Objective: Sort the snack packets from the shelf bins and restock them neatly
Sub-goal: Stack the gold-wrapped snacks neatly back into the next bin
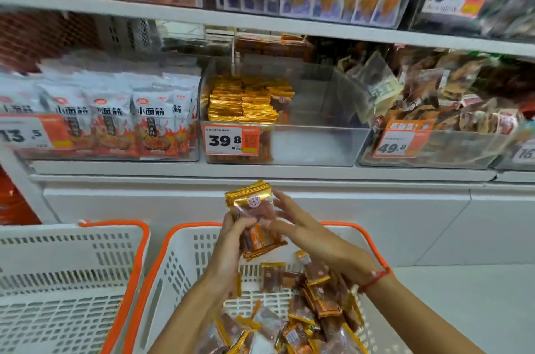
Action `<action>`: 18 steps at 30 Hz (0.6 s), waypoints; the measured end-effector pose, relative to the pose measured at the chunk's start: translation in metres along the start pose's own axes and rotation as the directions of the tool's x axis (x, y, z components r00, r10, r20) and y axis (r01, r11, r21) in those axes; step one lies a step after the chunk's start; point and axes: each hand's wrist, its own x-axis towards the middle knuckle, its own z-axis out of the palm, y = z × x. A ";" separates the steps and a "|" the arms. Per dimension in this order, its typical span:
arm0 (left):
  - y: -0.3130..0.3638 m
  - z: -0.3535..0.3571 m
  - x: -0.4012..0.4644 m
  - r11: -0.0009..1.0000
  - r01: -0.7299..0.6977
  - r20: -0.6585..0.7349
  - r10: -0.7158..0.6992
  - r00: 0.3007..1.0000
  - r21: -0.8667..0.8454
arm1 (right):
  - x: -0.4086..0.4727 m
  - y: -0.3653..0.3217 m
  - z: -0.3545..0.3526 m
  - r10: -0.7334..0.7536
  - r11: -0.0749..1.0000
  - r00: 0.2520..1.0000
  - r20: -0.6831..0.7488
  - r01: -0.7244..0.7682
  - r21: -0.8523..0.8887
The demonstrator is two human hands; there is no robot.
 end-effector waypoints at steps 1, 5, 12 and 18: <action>0.011 0.007 0.005 0.999 -0.045 0.028 0.044 0.999 0.020 | 0.000 -0.006 -0.001 -0.058 0.998 0.998 0.029 0.058 -0.017; 0.064 0.033 0.023 0.961 -0.231 0.094 0.219 0.971 0.154 | 0.003 -0.047 -0.012 -0.263 0.963 0.964 -0.025 0.262 -0.057; 0.133 0.036 0.060 0.607 -0.554 0.287 0.485 0.826 0.570 | 0.026 -0.095 -0.059 -0.403 0.914 0.889 -0.216 0.404 -0.040; 0.148 -0.011 0.126 0.172 -0.357 0.113 0.751 0.651 0.918 | 0.081 -0.108 -0.128 -0.382 0.924 0.838 -0.391 0.350 -0.153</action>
